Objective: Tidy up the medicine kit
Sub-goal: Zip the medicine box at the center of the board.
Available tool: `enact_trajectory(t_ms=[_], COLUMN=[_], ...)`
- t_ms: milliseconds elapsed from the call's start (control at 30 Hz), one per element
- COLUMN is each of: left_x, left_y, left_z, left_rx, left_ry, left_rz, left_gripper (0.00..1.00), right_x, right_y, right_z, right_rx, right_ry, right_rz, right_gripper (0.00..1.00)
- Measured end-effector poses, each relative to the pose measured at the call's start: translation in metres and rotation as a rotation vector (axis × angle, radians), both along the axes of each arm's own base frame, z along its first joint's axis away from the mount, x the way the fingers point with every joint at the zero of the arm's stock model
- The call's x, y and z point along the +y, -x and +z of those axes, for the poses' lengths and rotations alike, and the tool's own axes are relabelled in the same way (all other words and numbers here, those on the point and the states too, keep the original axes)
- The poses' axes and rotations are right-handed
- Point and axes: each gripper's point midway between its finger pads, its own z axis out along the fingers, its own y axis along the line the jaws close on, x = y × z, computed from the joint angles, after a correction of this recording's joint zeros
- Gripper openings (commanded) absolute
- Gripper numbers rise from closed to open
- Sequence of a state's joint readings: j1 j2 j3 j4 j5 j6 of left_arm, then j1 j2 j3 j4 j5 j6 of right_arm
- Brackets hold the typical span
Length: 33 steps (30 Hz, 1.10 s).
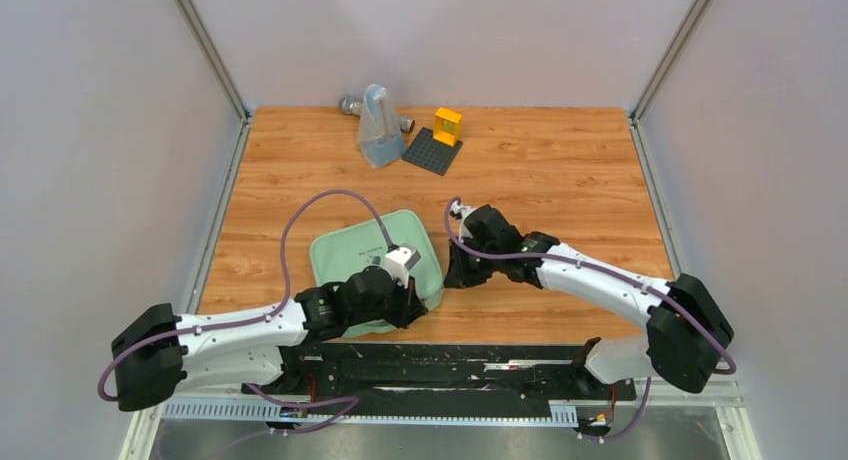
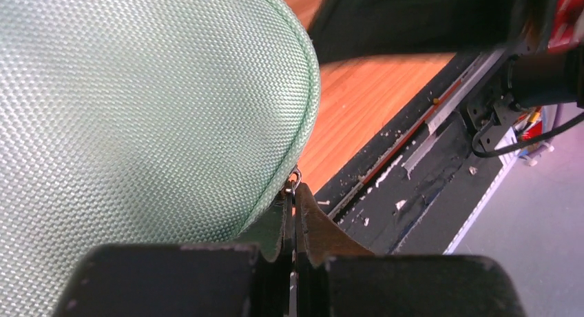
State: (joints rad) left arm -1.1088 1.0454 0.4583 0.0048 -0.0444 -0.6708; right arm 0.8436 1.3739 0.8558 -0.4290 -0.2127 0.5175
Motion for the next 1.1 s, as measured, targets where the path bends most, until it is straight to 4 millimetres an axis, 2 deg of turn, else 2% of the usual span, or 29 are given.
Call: enact_trajectory(t_ms=[133, 300, 400, 467, 567, 733, 800, 900, 1000, 1100], left_x=[0.011, 0.026, 0.035, 0.04, 0.049, 0.055, 0.056, 0.056, 0.056, 0.056], left_y=[0.007, 0.012, 0.011, 0.011, 0.012, 0.014, 0.014, 0.014, 0.014, 0.015], left_z=[-0.001, -0.004, -0.005, -0.006, -0.009, -0.009, -0.01, -0.011, -0.013, -0.015], left_rx=[0.008, 0.035, 0.055, 0.068, 0.084, 0.103, 0.108, 0.11, 0.112, 0.117], left_ry=[0.029, 0.034, 0.04, 0.049, 0.068, 0.084, 0.082, 0.079, 0.072, 0.061], left_rz=[0.014, 0.061, 0.116, 0.15, 0.192, 0.226, 0.229, 0.229, 0.23, 0.225], left_gripper=[0.0, 0.0, 0.0, 0.0, 0.0, 0.0, 0.0, 0.0, 0.0, 0.0], right_x=[-0.012, -0.012, 0.011, 0.027, 0.052, 0.092, 0.103, 0.11, 0.117, 0.119], right_y=[-0.027, -0.077, -0.11, -0.127, -0.153, -0.183, -0.188, -0.181, -0.171, -0.165], right_z=[0.022, 0.055, 0.074, 0.077, 0.073, 0.052, 0.039, 0.023, 0.011, 0.005], right_rx=[-0.035, -0.081, -0.102, -0.1, -0.076, -0.031, -0.017, 0.014, 0.044, 0.045], right_ry=[-0.063, -0.13, -0.174, -0.197, -0.225, -0.267, -0.276, -0.271, -0.278, -0.281], right_rz=[-0.069, -0.127, -0.102, -0.079, -0.022, 0.113, 0.173, 0.249, 0.324, 0.374], right_gripper=[0.42, 0.51, 0.59, 0.63, 0.68, 0.76, 0.78, 0.77, 0.67, 0.51])
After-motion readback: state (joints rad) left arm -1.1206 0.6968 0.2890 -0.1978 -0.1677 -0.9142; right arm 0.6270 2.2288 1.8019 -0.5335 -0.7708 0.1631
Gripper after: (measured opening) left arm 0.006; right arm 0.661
